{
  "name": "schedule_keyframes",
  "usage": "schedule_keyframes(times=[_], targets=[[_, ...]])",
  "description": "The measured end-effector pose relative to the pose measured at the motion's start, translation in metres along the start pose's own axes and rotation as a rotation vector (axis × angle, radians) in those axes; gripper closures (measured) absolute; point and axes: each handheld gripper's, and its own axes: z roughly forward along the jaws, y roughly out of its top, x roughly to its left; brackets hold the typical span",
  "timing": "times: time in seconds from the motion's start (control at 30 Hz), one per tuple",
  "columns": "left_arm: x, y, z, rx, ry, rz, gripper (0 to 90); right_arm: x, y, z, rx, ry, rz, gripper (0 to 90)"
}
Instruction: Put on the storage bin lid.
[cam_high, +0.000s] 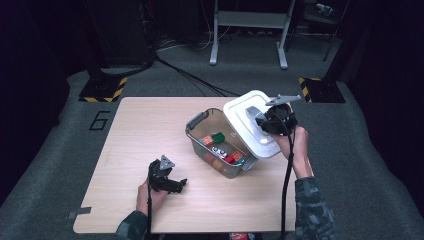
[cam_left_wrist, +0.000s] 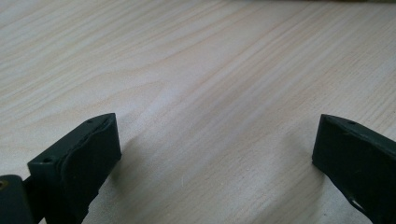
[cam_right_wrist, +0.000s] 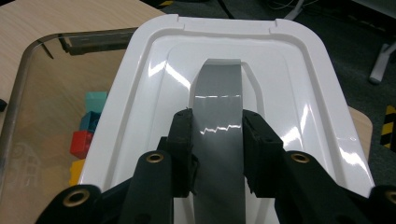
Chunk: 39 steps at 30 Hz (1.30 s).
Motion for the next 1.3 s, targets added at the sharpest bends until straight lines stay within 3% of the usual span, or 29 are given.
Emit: schedule_keyframes(times=[0.47, 0.8, 1.3], targets=[[0.000, 0.000, 0.000, 0.000, 0.000, 0.000, 0.8, 0.021, 0.004, 0.025, 0.025, 0.096, -0.020, 67.4], [0.000, 0.000, 0.000, 0.000, 0.000, 0.000, 0.8, 0.037, 0.006, 0.041, 0.040, 0.154, -0.068, 67.3], [0.000, 0.000, 0.000, 0.000, -0.001, 0.000, 0.8, 0.063, 0.012, 0.064, 0.050, 0.242, -0.074, 67.3]])
